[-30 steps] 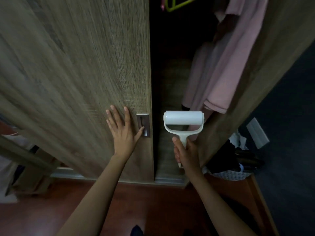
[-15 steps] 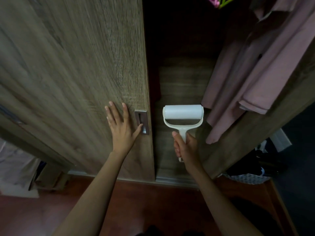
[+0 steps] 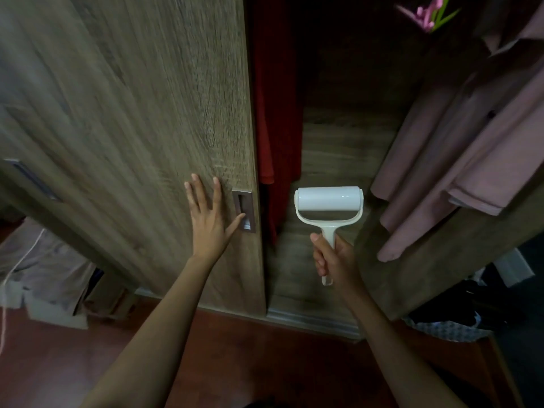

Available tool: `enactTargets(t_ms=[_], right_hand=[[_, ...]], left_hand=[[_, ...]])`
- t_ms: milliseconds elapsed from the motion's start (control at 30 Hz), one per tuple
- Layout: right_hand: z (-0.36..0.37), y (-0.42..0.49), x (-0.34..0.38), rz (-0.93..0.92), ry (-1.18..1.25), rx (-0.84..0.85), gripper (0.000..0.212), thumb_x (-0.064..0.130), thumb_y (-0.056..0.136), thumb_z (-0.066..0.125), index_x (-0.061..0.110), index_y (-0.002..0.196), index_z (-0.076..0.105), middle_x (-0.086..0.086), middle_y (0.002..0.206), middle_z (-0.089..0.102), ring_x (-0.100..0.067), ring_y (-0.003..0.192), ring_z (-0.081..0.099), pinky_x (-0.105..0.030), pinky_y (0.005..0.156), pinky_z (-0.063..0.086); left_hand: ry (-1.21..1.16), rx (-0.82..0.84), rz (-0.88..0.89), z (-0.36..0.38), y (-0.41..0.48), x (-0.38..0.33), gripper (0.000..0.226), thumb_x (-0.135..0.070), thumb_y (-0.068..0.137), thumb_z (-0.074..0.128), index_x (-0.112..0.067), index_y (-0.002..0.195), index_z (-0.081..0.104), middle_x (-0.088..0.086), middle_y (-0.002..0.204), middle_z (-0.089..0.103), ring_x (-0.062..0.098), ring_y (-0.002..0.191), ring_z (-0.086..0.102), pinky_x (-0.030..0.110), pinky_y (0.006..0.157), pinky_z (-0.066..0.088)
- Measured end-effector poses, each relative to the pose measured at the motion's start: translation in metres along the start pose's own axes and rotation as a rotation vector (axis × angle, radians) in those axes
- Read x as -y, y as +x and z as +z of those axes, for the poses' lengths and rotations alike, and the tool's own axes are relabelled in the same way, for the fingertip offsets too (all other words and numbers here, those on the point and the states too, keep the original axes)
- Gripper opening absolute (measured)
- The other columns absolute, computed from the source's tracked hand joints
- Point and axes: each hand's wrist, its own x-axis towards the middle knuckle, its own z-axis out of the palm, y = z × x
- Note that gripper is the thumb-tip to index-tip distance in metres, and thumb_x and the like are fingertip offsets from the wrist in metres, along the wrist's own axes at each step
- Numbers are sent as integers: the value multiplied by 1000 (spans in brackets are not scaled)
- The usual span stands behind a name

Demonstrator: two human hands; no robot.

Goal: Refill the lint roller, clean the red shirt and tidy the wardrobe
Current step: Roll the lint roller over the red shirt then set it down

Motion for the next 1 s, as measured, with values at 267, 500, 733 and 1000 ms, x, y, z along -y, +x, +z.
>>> enactTargets(t_ms=[267,500,733,1000], right_hand=[[11,7,-6,109,321,163,32,36,80,39,8,76,54,-1,47,42,-11,38,37,-22,39,31],[22,10,-1,126,342,196,37,39,79,35,8,74,55,-2,46,41,-12,38,36,-21,40,30],[28,11,-1,117,342,212,38,39,81,33,10,73,57,-3,48,41,-12,39,36,-22,40,30],[32,8,3,97,350,219,44,29,94,22,7,74,55,-2,46,42,-11,37,37,-20,38,32]], left_hand=[[4,-2,-1,-7,4,25,105,-60,86,57,-19,152,-15,32,155,-8,49,143,-10,51,119,-1],[-29,25,-17,-15,7,42,101,-63,87,49,-14,153,-10,33,155,-10,51,143,-11,59,117,3],[-103,37,-88,-21,6,55,103,-51,87,59,-20,152,-15,28,155,-18,47,143,-16,63,115,4],[-137,66,-151,-28,7,64,99,-52,88,54,-16,152,-12,27,155,-22,47,142,-19,64,114,3]])
